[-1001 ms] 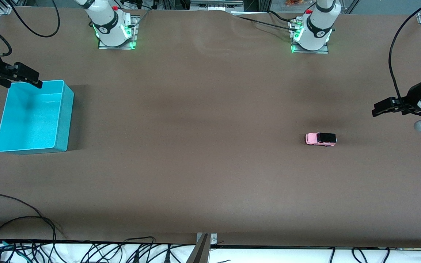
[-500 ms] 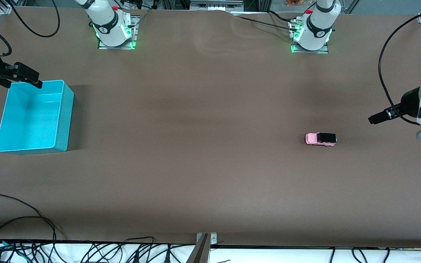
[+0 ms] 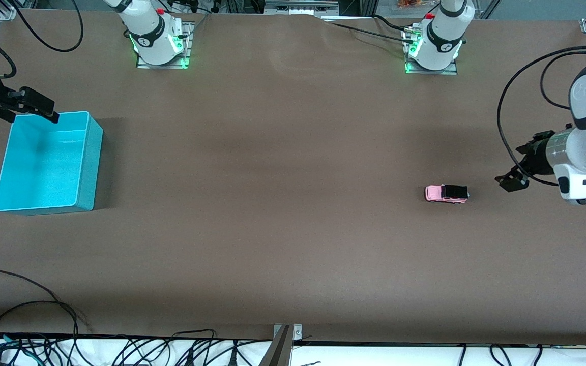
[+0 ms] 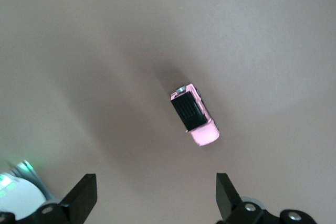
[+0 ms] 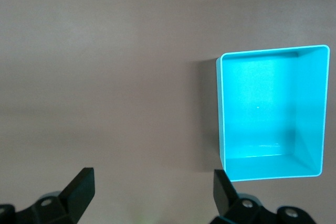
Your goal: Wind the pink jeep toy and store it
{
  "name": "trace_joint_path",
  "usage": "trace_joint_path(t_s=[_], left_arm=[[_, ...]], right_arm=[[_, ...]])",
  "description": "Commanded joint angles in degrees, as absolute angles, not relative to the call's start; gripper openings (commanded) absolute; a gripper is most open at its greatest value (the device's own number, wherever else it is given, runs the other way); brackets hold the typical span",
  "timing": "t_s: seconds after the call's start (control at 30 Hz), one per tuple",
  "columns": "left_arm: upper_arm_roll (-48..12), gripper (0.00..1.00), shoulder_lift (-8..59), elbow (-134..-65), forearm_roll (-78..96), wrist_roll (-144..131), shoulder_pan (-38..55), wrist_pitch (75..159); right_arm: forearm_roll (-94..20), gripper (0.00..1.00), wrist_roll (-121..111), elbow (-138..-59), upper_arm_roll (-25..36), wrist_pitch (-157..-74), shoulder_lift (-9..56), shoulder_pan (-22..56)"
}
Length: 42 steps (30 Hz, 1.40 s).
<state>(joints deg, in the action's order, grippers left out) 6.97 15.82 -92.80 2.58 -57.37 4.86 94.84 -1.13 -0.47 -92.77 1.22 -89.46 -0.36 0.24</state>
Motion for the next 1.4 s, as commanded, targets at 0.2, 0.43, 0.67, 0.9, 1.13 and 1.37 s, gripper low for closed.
trace_joint_path(t_s=[0.2,0.43,0.67,0.9,1.13,1.37], left_arm=[[7.03,1.0,16.26,-104.58,5.63,-80.32,5.1,109.23],[6.94,1.0,17.13,-111.09,5.63,-87.44,5.45,118.46],[5.89,1.0,20.47,-113.46,5.63,-90.35,5.63,124.18],[5.8,1.0,21.09,-117.77,7.12,-91.41,5.63,132.35],[5.01,1.0,23.02,-117.86,6.68,-90.44,5.63,134.47],[4.83,1.0,24.26,-117.69,6.24,-86.76,5.89,134.56]], right_arm=[[-1.67,1.0,-0.09,-91.41,1.32,-89.21,0.18,0.26],[-1.67,1.0,-0.09,-91.41,1.32,-89.21,0.18,0.26],[-1.67,1.0,-0.09,-91.41,1.32,-89.21,0.18,0.35],[-1.58,1.0,-0.09,-91.41,1.32,-89.21,0.18,0.35],[-1.58,1.0,-0.09,-91.41,1.32,-89.21,0.18,0.35],[-1.58,1.0,-0.09,-91.41,1.32,-89.21,0.18,0.35]])
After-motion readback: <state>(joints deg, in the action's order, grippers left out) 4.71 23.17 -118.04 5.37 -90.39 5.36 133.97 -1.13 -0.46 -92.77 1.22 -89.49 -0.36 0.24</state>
